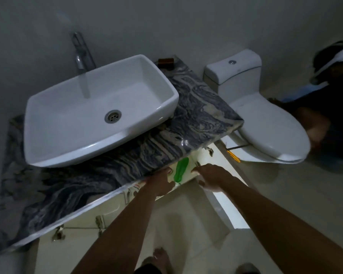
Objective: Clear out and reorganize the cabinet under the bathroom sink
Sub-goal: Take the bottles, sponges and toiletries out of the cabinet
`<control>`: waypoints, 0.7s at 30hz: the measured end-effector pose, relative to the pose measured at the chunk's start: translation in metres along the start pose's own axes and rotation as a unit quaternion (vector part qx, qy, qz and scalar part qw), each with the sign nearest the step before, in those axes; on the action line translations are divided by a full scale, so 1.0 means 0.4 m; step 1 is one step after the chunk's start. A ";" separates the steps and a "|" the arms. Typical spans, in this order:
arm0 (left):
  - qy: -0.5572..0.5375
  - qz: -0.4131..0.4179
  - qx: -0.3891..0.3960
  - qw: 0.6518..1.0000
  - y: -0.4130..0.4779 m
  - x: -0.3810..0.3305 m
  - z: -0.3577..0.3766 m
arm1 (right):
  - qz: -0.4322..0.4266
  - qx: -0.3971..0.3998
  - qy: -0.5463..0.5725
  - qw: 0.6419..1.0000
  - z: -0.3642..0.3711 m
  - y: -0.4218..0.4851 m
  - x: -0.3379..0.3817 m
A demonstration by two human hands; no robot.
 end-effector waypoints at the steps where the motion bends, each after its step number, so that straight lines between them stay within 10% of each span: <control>1: 0.004 0.002 0.011 1.000 0.025 0.019 0.031 | -0.006 -0.001 -0.005 1.000 0.022 0.024 0.005; 9: 0.021 -0.013 0.043 0.999 0.278 0.163 0.370 | -0.054 -0.020 -0.049 0.997 0.352 0.266 -0.059; 21: -0.103 -0.061 -0.303 0.946 0.788 0.324 0.499 | -0.147 -0.127 -0.142 0.970 0.828 0.657 -0.179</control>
Point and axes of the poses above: each hand's wrist, its own y-axis towards the middle knuckle, its own z-axis out of the palm, x = y × z, the point moved 10 cm from there along y, towards the middle knuckle, and after that the axes turned 15 degrees about -x, right-handed, at the moved point
